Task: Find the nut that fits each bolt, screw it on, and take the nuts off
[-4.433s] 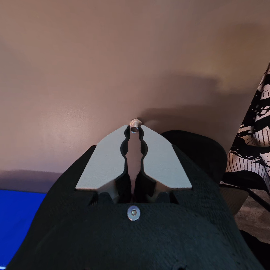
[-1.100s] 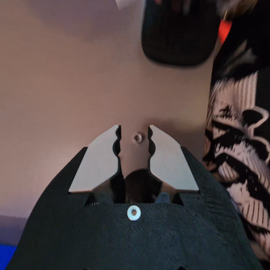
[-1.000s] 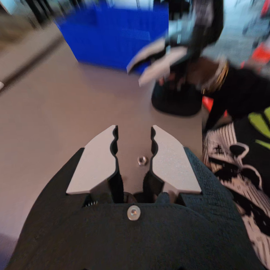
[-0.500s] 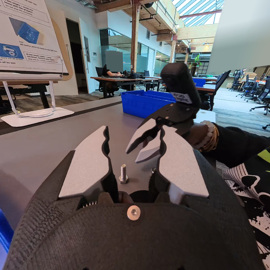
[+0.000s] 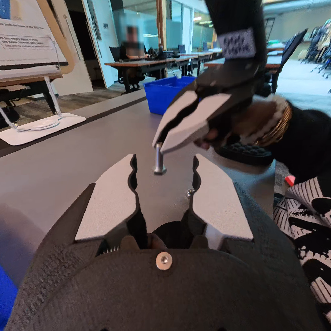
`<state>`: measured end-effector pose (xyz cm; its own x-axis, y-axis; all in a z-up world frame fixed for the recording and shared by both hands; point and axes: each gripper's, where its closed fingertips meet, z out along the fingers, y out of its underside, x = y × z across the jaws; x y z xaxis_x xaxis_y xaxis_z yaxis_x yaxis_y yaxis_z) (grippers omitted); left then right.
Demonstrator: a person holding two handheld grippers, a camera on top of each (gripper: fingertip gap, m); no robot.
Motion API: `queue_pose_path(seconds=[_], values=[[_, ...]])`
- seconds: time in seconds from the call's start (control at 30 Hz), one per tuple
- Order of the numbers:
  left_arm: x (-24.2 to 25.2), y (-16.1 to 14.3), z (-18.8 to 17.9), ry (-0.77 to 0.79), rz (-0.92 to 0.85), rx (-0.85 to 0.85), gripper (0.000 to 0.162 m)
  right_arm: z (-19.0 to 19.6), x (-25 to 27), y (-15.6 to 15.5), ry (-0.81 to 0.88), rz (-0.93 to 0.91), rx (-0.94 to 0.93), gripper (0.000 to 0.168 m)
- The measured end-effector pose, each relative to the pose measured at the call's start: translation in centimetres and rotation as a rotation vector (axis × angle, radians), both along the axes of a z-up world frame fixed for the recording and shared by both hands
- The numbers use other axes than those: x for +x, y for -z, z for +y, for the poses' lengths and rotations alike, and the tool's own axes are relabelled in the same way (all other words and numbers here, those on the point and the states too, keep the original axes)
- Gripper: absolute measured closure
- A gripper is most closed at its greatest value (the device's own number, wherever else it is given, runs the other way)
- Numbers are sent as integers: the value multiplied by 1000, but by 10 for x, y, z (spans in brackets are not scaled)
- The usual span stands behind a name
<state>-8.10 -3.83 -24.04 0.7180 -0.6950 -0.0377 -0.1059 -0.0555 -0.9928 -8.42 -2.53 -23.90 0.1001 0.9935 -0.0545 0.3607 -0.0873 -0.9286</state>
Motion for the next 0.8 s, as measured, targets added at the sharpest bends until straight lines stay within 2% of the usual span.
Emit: queue_pose_path(seconds=[0.07, 0.17, 0.33, 0.5, 0.63, 0.67, 0.73, 0.8], values=[[7, 1, -1, 14, 28, 1, 108, -10, 4, -19, -43, 40, -8, 159], [11, -1, 1, -4, 35, 6, 113, -18, 8, -32, -50, 56, -22, 158], [15, 2, 6, -80, 104, 37, 122, -21, 5, -39, -15, 83, -17, 159], [18, 1, 5, -69, 92, 36, 141, -24, 4, -39, -35, 80, -7, 158], [19, 1, 4, -49, 70, 27, 142, -25, 3, -40, -35, 94, -2, 158], [19, 1, 4, -45, 69, 30, 142, -25, 4, -41, -41, 101, 2, 154], [20, 2, 2, -23, 56, 25, 142, -26, 9, -44, -67, 117, -3, 134], [18, 0, 1, -4, 20, 24, 142, -28, 20, -38, -126, 79, -17, 127]])
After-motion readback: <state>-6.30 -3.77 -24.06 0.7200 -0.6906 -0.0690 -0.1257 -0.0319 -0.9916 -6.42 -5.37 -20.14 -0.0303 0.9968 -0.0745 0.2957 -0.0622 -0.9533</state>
